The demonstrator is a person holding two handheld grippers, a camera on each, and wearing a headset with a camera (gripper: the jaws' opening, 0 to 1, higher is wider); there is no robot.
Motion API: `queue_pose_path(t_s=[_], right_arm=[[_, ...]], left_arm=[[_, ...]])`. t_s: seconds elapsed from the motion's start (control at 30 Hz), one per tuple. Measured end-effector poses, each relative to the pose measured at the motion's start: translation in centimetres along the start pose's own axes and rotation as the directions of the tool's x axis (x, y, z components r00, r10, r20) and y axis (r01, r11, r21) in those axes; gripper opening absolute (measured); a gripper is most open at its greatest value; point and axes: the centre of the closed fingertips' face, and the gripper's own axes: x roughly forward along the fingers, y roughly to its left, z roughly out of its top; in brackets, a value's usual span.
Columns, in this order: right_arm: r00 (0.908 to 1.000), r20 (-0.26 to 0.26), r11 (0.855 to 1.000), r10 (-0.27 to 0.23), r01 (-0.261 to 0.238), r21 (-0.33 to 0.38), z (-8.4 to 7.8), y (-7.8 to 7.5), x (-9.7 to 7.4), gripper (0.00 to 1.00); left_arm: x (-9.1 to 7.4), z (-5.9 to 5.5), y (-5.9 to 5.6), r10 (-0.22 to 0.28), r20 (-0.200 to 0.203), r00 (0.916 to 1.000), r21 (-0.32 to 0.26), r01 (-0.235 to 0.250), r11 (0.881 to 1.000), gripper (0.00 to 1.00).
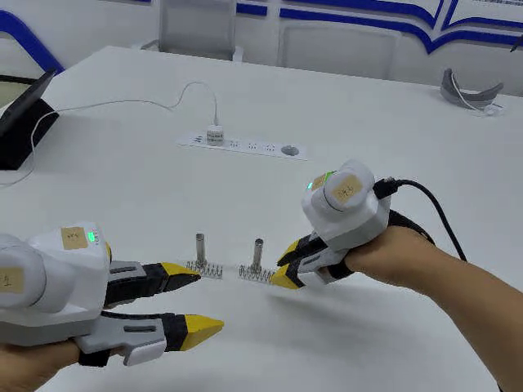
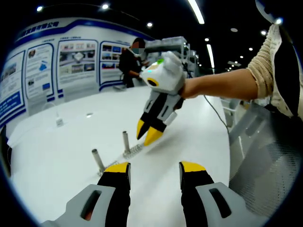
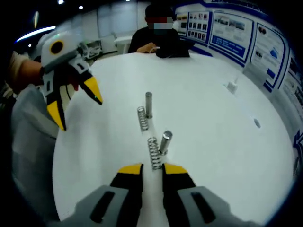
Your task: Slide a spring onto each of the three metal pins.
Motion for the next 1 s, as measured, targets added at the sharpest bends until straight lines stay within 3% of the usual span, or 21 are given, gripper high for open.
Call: queue_pose_path(t_s=[0.47,1.0], right_arm=[[0.9978,-0.055,0.999,0.037,-0.037,-0.004,-0.6,-0.3,1.9,0.16],[0.9944,-0.089,0.998,0.058,-0.059,-0.014,-1.3,0.3,1.9,0.12]], left_arm=[[-0.3,-0.2,0.2,0.006,-0.007,1.0,-0.004,-0.006,1.0,0.41],[-0.3,-0.1,0.4,0.011,-0.01,0.9999,-0.003,-0.011,1.0,0.41]])
